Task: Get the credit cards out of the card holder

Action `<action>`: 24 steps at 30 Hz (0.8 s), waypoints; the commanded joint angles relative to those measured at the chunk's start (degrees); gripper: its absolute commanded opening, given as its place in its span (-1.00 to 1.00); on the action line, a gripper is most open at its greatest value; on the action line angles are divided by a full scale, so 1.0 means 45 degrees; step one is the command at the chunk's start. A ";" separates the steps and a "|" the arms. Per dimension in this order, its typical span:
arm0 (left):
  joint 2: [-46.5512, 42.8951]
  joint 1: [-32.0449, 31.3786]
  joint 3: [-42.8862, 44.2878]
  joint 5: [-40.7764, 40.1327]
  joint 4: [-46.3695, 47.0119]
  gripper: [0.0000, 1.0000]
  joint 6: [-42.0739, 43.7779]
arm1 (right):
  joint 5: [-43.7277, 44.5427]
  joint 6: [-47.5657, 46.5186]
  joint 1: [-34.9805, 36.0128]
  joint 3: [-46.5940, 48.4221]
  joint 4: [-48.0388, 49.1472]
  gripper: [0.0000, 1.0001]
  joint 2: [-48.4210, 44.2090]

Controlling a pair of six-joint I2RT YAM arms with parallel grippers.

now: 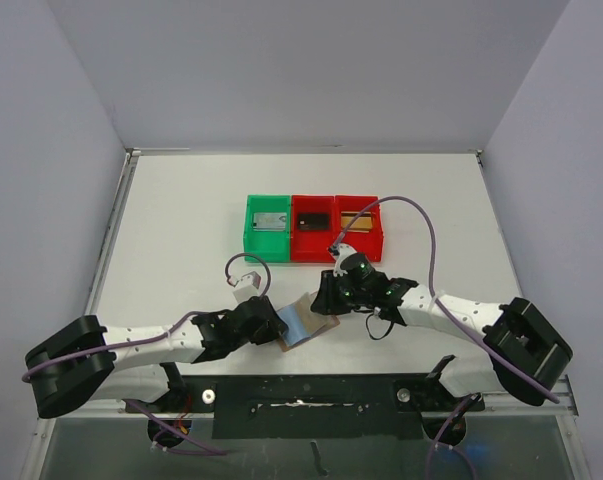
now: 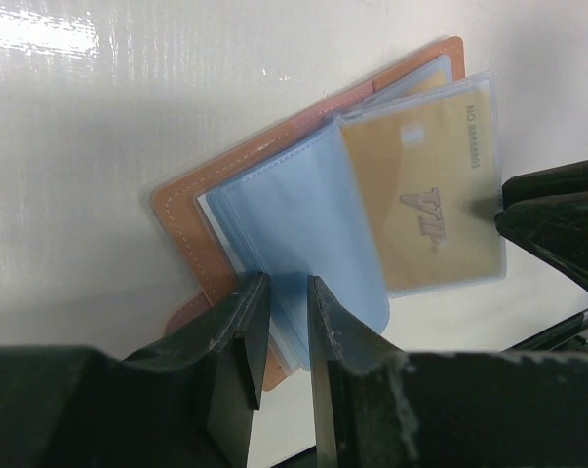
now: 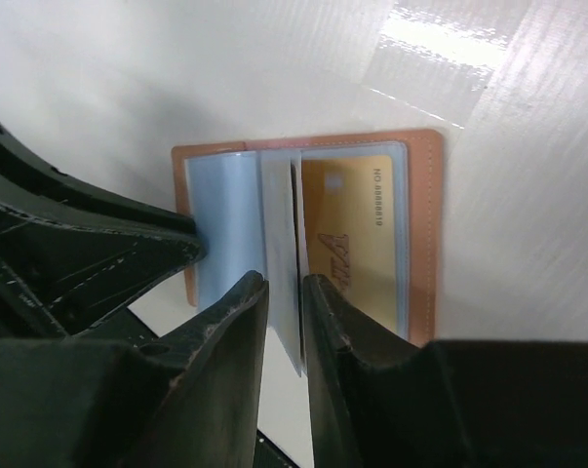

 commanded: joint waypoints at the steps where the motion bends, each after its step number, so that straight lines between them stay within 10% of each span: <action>1: -0.0272 -0.0049 0.0280 -0.0198 -0.0185 -0.57 0.0257 | -0.1168 0.0494 0.0108 -0.0123 0.1468 -0.53 -0.0585; 24: -0.1884 -0.0011 0.0599 -0.0945 -0.1662 -0.54 0.0445 | -0.1928 0.0628 0.0338 0.0323 0.2054 -0.49 0.0683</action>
